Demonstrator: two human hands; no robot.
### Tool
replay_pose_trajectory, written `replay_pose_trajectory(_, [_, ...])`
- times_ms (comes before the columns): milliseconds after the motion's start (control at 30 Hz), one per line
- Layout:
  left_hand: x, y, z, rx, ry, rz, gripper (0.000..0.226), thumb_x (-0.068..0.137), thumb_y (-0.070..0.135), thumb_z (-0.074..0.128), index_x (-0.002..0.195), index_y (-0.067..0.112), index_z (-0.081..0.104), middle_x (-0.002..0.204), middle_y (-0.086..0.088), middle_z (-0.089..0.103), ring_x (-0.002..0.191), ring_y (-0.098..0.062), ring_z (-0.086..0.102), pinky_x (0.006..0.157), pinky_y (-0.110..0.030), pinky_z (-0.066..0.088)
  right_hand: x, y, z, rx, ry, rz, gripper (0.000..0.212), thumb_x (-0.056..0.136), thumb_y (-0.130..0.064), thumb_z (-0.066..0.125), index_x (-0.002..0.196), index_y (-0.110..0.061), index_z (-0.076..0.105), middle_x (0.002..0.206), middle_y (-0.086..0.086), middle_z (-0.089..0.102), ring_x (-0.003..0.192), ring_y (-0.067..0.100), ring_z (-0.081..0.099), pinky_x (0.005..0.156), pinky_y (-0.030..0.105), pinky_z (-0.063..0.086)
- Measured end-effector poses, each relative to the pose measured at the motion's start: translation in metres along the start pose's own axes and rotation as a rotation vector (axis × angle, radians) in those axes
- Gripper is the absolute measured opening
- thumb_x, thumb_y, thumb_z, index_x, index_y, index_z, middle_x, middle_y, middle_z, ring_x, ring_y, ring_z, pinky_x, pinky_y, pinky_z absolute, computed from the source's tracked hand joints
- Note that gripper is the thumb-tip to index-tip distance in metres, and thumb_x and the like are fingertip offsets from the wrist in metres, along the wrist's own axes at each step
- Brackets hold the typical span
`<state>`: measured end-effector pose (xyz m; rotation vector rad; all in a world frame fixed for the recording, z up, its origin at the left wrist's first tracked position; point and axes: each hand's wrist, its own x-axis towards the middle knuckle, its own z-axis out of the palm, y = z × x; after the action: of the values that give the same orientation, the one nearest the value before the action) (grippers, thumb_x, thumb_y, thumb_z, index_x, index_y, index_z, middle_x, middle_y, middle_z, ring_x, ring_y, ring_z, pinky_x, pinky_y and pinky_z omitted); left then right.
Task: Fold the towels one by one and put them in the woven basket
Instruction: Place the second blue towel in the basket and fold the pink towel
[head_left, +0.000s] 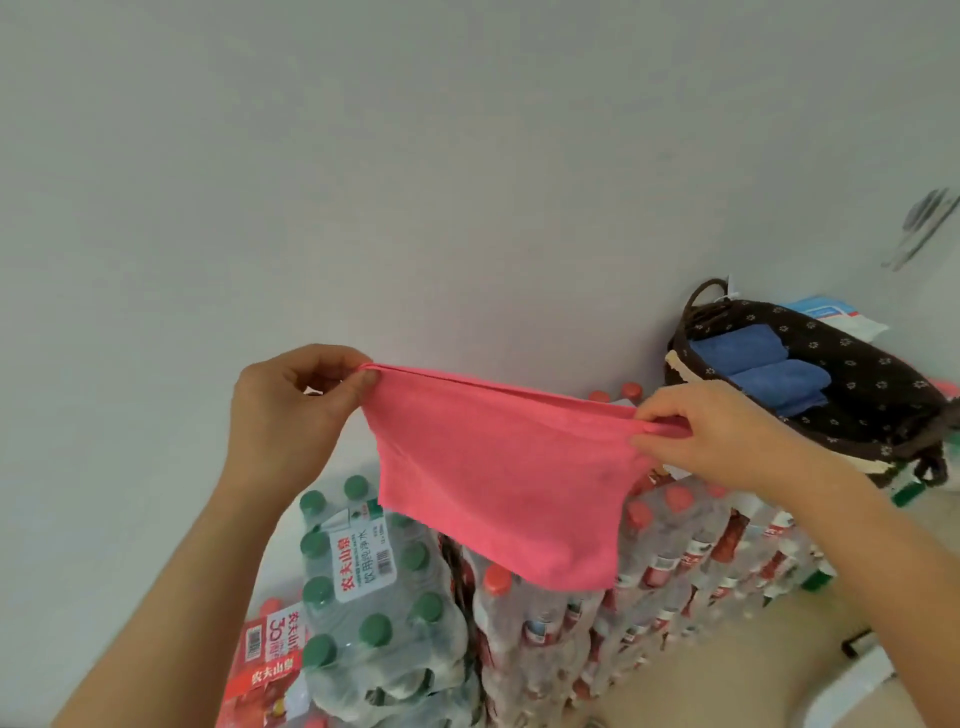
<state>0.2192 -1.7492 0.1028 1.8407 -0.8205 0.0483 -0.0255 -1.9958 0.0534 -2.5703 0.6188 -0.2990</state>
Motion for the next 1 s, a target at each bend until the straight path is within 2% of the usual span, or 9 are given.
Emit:
replay_pose_trajectory(100, [-0.019,0.003,-0.024,-0.099,0.004,-0.038,0.015,0.077,0.011,0.076,0.077,0.025,0.072,0.075,0.012,0.072,0.066,-0.002,0.064,0.064,-0.009,0.05,-0.016,-0.023,-0.015,0.122,0.034,0.025,0.002,0.08,-0.034,0.072,0.081,-0.035,0.072,0.078,-0.018,0.07,0.077,-0.002,0.063,0.071,0.021,0.047])
replay_pose_trajectory(233, [-0.033,0.003,-0.047,-0.277,-0.052,-0.1,0.007,0.074,0.014,0.079,0.079,0.016,0.075,0.066,0.005,0.07,0.055,-0.005,0.054,0.058,-0.02,0.046,-0.034,-0.048,-0.044,0.368,0.081,-0.005,0.016,0.07,-0.034,0.075,0.079,-0.021,0.077,0.08,0.0,0.074,0.082,0.016,0.069,0.079,0.03,0.053])
replay_pose_trajectory(367, [-0.029,-0.012,-0.064,-0.582,-0.239,-0.184,0.051,0.04,0.041,0.092,0.077,0.01,0.076,0.063,-0.002,0.062,0.052,-0.008,0.045,0.049,-0.016,0.038,-0.036,-0.058,-0.066,0.632,0.125,-0.041,0.011,0.068,-0.022,0.07,0.075,-0.024,0.078,0.076,-0.001,0.074,0.071,0.007,0.068,0.064,0.016,0.052])
replay_pose_trajectory(467, [-0.024,-0.029,-0.063,-0.623,-0.329,-0.3,0.06,0.031,0.042,0.094,0.077,0.009,0.078,0.061,-0.001,0.061,0.051,-0.006,0.044,0.046,-0.014,0.037,-0.02,-0.052,-0.063,0.73,0.109,-0.007,0.013,0.07,-0.018,0.069,0.079,-0.02,0.079,0.079,0.001,0.075,0.073,0.009,0.069,0.067,0.016,0.053])
replay_pose_trajectory(600, [-0.023,-0.072,-0.034,-0.55,-0.262,-0.531,0.012,0.065,0.018,0.077,0.074,0.01,0.077,0.064,-0.006,0.058,0.058,-0.013,0.042,0.048,-0.017,0.039,0.023,-0.018,-0.019,0.667,0.067,0.121,0.014,0.071,-0.019,0.076,0.083,-0.012,0.077,0.085,0.008,0.074,0.08,0.015,0.068,0.077,0.025,0.054])
replay_pose_trajectory(700, [-0.022,-0.106,-0.003,-0.425,-0.199,-0.646,0.005,0.077,0.011,0.071,0.075,0.011,0.076,0.07,-0.006,0.057,0.06,-0.014,0.039,0.053,-0.024,0.032,0.057,0.015,0.03,0.655,0.033,0.25,0.013,0.075,-0.01,0.077,0.087,-0.006,0.075,0.089,0.014,0.073,0.082,0.017,0.066,0.086,0.031,0.054])
replay_pose_trajectory(800, [-0.018,-0.133,0.023,-0.331,-0.125,-0.71,0.005,0.084,0.01,0.069,0.08,0.008,0.072,0.07,-0.008,0.056,0.055,-0.012,0.043,0.045,-0.02,0.034,0.085,0.037,0.066,0.661,0.01,0.301,0.014,0.079,-0.004,0.074,0.091,-0.01,0.073,0.091,0.007,0.072,0.084,0.014,0.064,0.073,0.015,0.051])
replay_pose_trajectory(900, [-0.008,-0.151,0.039,-0.311,-0.056,-0.745,0.008,0.086,0.012,0.067,0.087,0.005,0.071,0.062,-0.008,0.053,0.046,-0.011,0.041,0.038,-0.017,0.032,0.112,0.051,0.078,0.678,-0.007,0.365,0.022,0.076,-0.008,0.077,0.096,-0.015,0.072,0.091,-0.002,0.067,0.082,0.009,0.061,0.069,0.021,0.051])
replay_pose_trajectory(1000, [0.003,-0.163,0.052,-0.289,0.035,-0.766,0.007,0.086,0.011,0.068,0.089,0.005,0.071,0.059,-0.008,0.055,0.042,-0.009,0.044,0.038,-0.017,0.035,0.138,0.062,0.084,0.775,-0.046,0.422,0.012,0.074,-0.005,0.078,0.083,-0.006,0.071,0.068,0.002,0.063,0.052,0.008,0.052,0.046,0.017,0.043])
